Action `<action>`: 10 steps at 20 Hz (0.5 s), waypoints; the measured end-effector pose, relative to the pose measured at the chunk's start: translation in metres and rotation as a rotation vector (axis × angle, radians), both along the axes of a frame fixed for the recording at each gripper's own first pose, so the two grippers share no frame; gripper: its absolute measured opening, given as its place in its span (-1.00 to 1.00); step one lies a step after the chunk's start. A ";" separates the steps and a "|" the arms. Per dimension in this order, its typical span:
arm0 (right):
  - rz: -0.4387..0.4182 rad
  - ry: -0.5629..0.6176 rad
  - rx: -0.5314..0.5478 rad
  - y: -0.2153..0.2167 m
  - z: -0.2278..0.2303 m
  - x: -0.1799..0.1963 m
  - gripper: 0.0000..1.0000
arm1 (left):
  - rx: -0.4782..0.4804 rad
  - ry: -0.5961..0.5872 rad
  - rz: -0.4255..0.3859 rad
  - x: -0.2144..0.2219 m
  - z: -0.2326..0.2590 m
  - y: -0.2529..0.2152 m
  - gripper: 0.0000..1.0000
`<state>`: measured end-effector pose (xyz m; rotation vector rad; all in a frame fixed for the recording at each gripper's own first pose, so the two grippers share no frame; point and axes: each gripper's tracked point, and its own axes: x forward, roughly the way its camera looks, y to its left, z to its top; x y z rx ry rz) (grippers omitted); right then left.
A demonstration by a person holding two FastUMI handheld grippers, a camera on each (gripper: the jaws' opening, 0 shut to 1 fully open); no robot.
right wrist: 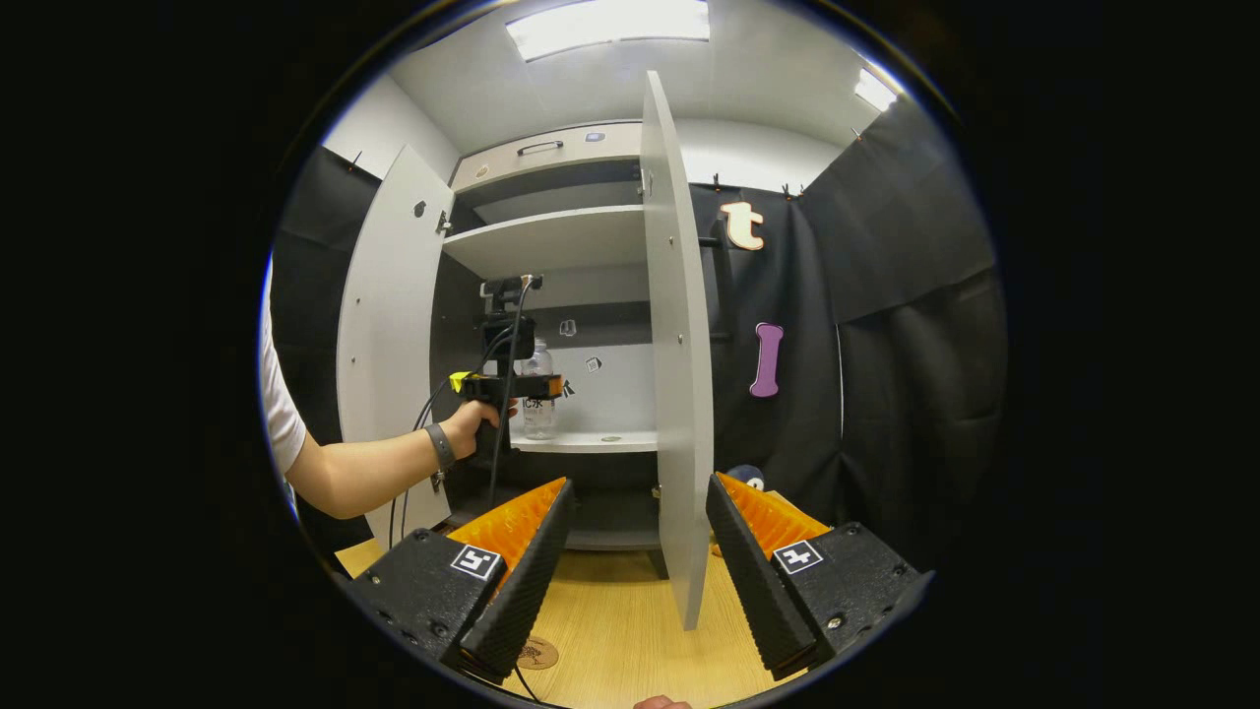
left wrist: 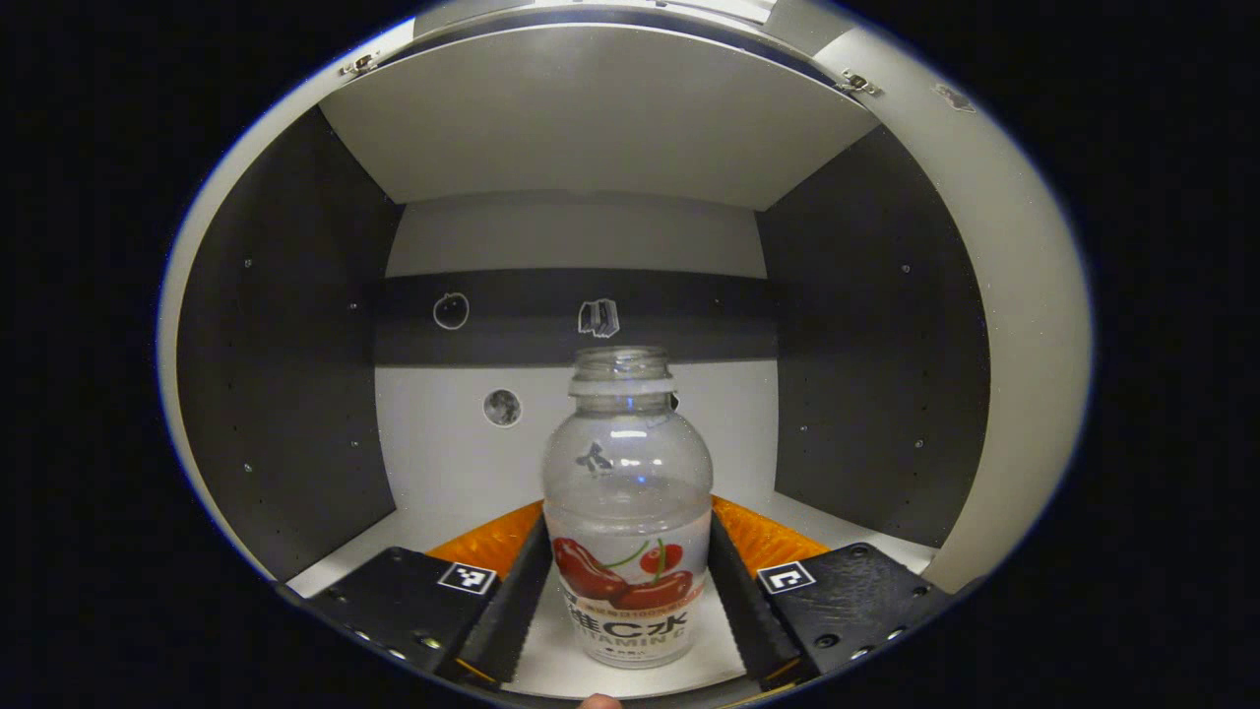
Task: Grasp the bottle in the cabinet with the left hand and place it on the coaster, then close the right door with the right hand and the left door with the left hand.
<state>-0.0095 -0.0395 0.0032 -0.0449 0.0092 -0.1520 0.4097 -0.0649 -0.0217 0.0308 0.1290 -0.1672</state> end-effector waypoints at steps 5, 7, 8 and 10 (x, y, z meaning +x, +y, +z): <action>0.020 -0.004 -0.005 0.005 0.002 0.001 0.65 | -0.043 -0.087 -0.004 -0.036 0.035 0.009 0.50; 0.043 -0.009 0.006 0.009 0.004 0.004 0.65 | -0.048 -0.091 -0.032 -0.065 0.043 0.007 0.49; 0.059 -0.016 0.015 0.011 0.007 0.005 0.65 | -0.038 -0.083 -0.048 -0.080 0.042 0.008 0.50; 0.070 -0.010 0.026 0.010 0.006 0.009 0.65 | -0.020 -0.074 -0.067 -0.116 0.041 0.006 0.49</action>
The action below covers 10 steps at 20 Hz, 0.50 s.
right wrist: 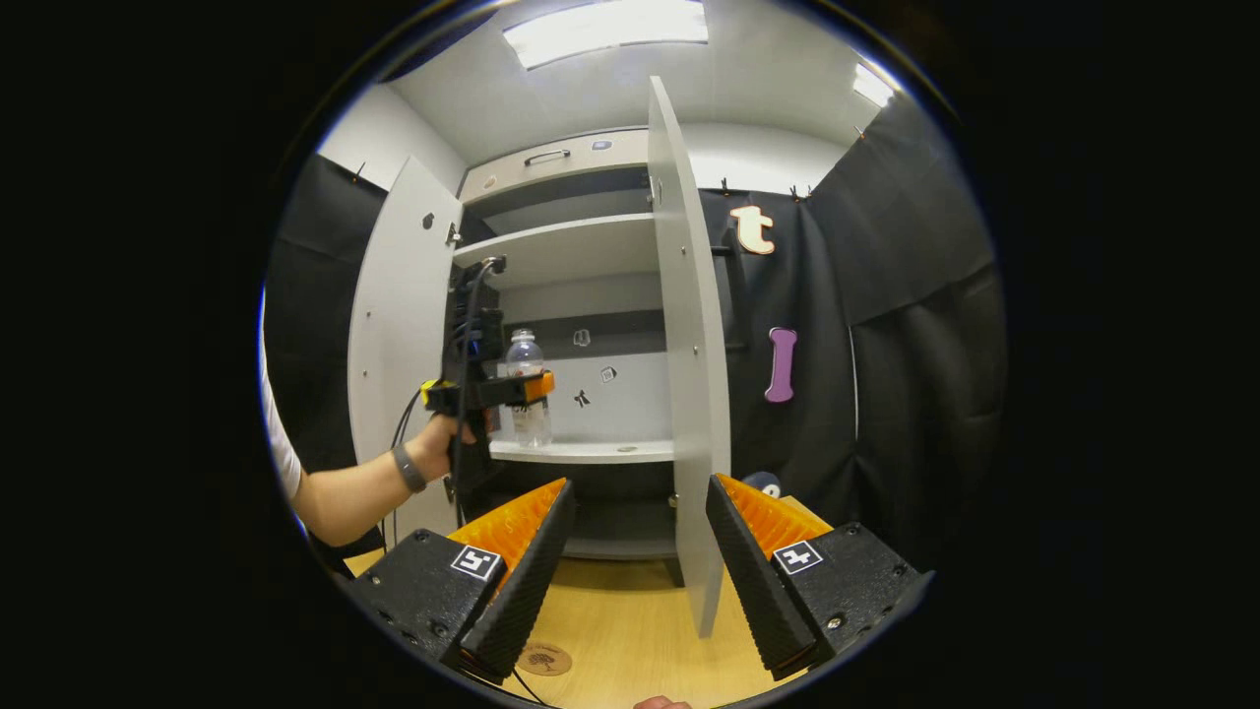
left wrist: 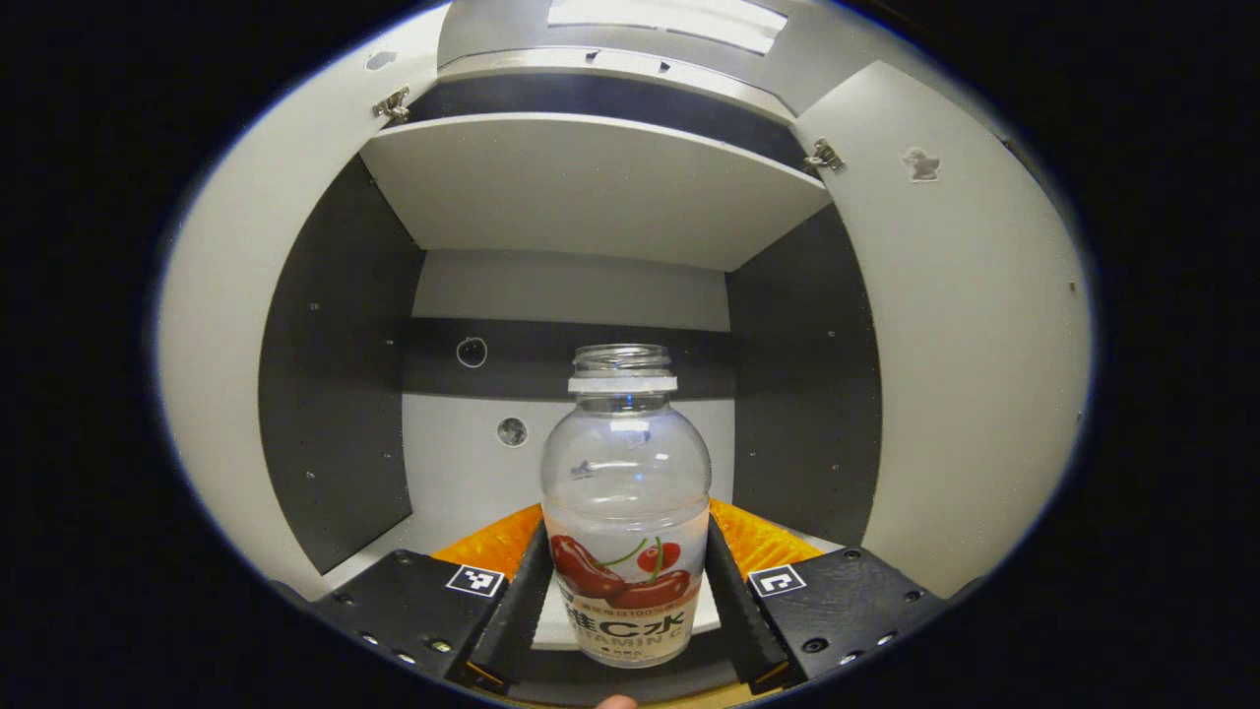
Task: Grasp the bottle in the cabinet with the left hand and place it on the coaster, then close the right door with the right hand and the left door with the left hand.
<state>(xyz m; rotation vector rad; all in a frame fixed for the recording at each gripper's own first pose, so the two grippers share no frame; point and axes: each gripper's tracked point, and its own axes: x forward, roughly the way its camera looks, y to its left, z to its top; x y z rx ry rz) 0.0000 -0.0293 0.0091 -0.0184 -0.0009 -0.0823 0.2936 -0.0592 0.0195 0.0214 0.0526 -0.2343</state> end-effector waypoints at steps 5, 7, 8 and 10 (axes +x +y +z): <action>0.065 -0.015 0.002 0.013 0.012 0.004 0.65 | -0.021 0.056 -0.060 -0.108 -0.053 -0.014 0.49; 0.099 -0.018 0.002 0.019 0.020 0.004 0.65 | -0.011 0.103 -0.061 -0.142 -0.093 -0.021 0.50; 0.111 -0.015 0.005 0.023 0.022 0.004 0.65 | -0.009 0.116 -0.056 -0.157 -0.112 -0.022 0.50; 0.130 0.000 0.013 0.027 0.020 0.003 0.65 | -0.009 0.113 -0.051 -0.182 -0.145 -0.026 0.51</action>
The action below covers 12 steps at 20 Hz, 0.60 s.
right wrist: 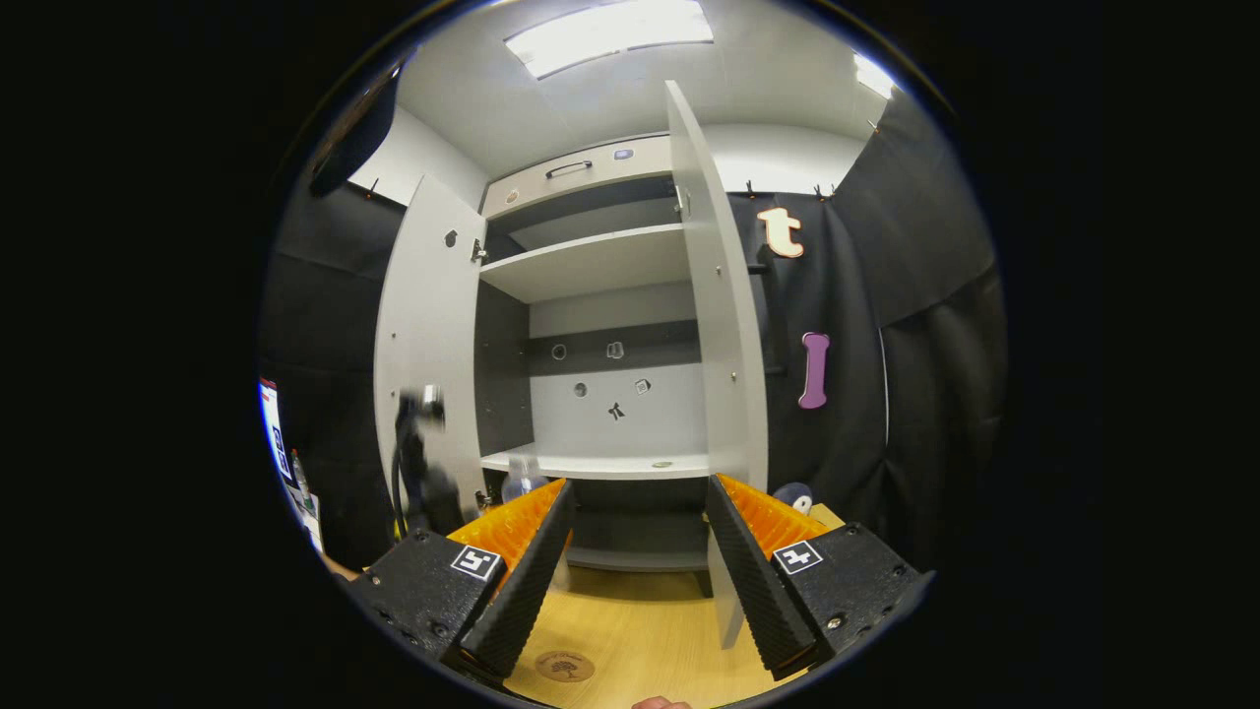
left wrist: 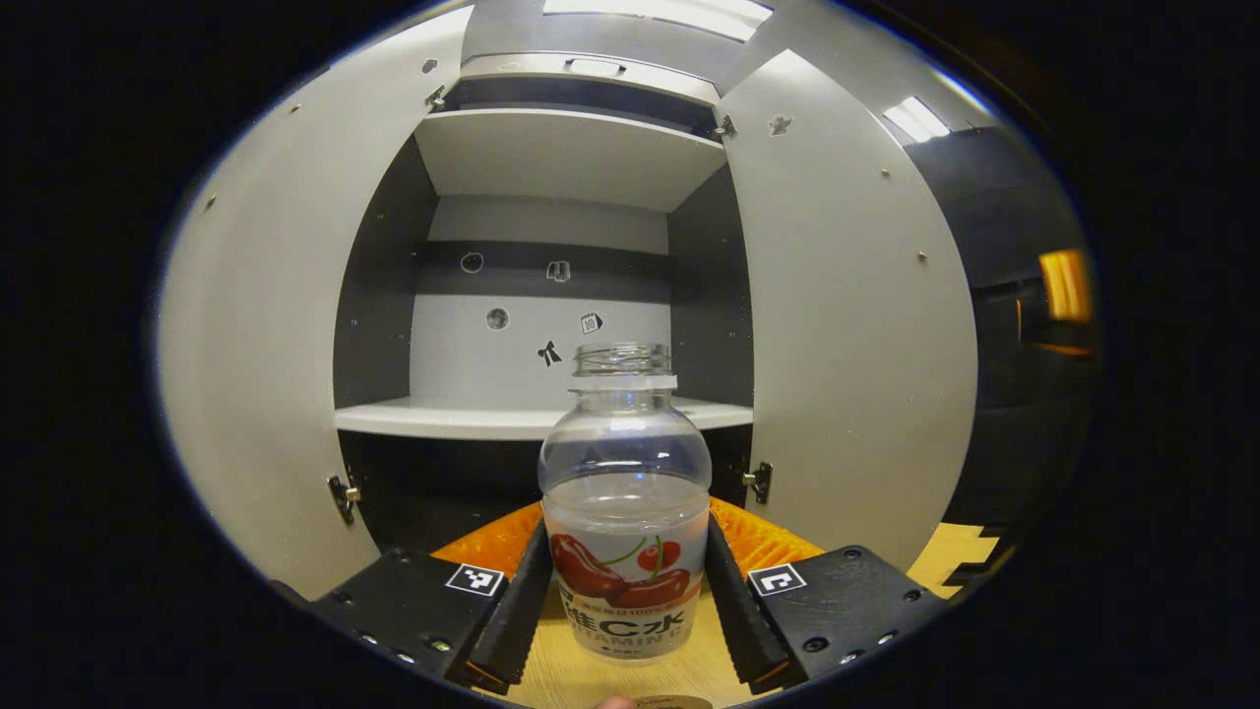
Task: Grasp the bottle in the cabinet with the left hand and place it on the coaster, then close the right door with the right hand and the left door with the left hand.
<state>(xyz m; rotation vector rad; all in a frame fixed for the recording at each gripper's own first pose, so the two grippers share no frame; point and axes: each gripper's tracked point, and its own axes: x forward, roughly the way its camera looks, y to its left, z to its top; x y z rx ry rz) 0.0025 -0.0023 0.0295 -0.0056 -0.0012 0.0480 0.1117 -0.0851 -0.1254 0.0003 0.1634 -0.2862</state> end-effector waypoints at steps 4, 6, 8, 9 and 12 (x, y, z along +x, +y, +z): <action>-0.008 0.026 -0.033 -0.002 0.001 0.000 0.65 | 0.039 0.013 0.057 -0.038 -0.056 0.002 0.50; -0.015 0.033 -0.056 -0.004 0.004 0.002 0.65 | 0.043 0.038 0.075 -0.050 -0.080 0.000 0.50; -0.018 0.041 -0.058 -0.006 0.005 0.004 0.65 | 0.023 0.060 0.091 -0.060 -0.093 0.001 0.51; -0.019 0.048 -0.058 -0.006 0.003 0.005 0.65 | 0.014 0.059 0.102 -0.063 -0.096 0.003 0.50; -0.018 0.063 -0.072 -0.004 0.000 0.007 0.65 | 0.042 0.059 0.134 -0.069 -0.108 0.009 0.50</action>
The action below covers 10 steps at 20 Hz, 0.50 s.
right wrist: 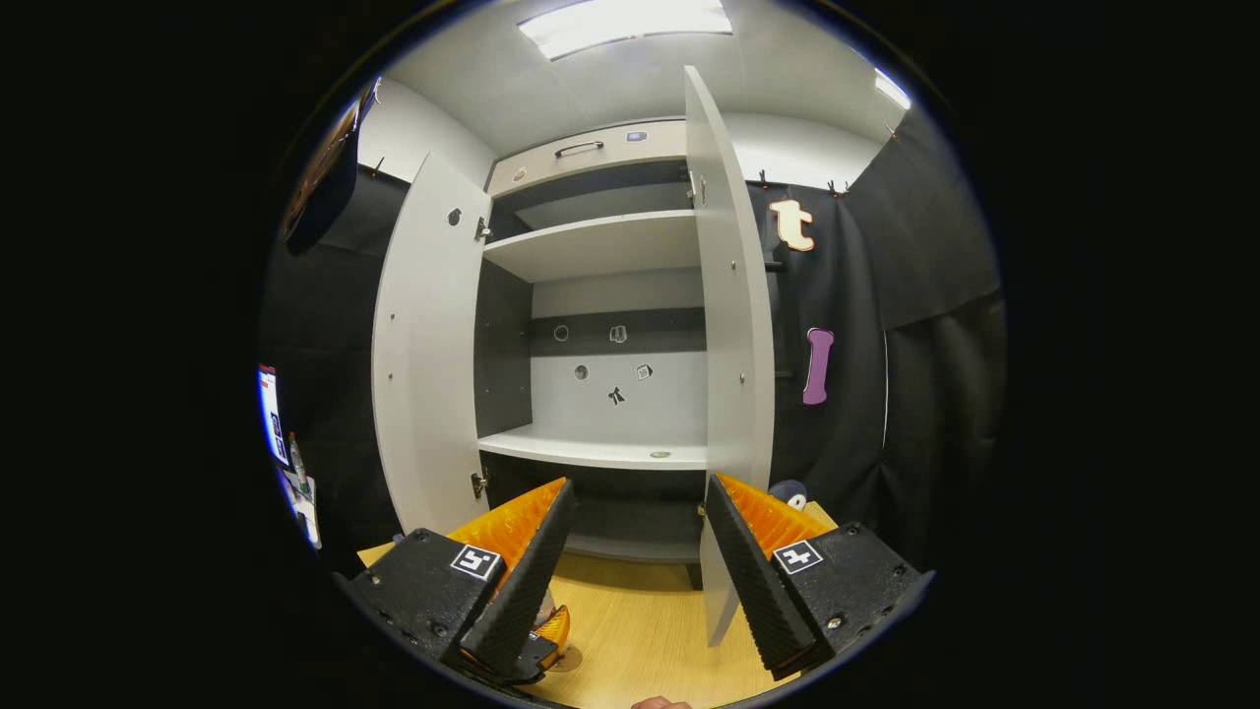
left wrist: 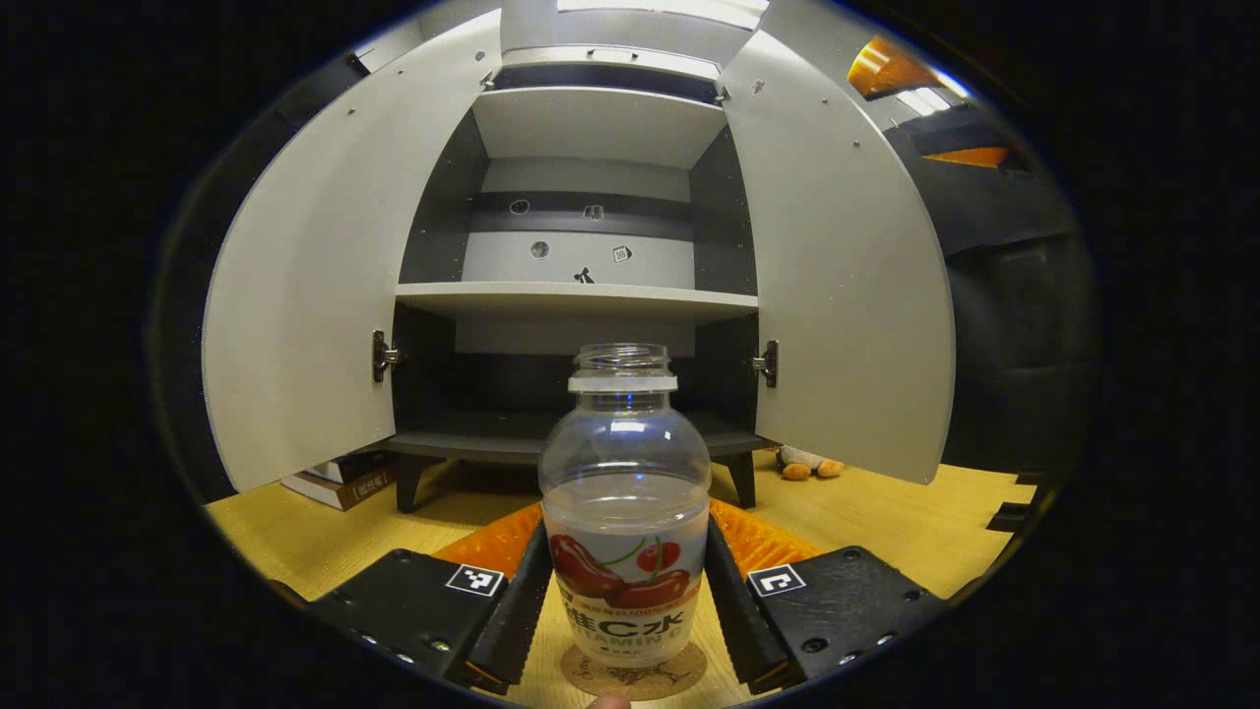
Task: Grasp the bottle in the cabinet with the left hand and place it on the coaster, then close the right door with the right hand and the left door with the left hand.
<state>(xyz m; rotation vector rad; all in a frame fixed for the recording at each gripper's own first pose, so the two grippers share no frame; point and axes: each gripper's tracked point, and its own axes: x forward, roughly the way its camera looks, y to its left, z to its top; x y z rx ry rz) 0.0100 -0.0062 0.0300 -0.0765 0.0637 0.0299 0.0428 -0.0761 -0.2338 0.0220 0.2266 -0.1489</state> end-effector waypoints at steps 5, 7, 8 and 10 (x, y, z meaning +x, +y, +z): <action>0.011 0.016 -0.013 0.005 -0.002 0.007 0.65 | 0.012 0.034 -0.011 -0.015 -0.022 -0.002 0.51; 0.018 0.022 -0.018 0.008 -0.003 0.008 0.65 | 0.014 0.010 -0.010 -0.023 -0.019 0.000 0.53; 0.022 0.024 -0.018 0.009 -0.004 0.009 0.65 | 0.018 0.016 -0.015 -0.026 -0.021 -0.001 0.51; 0.029 0.028 -0.022 0.012 -0.006 0.010 0.65 | 0.027 0.019 -0.020 -0.025 -0.023 0.001 0.55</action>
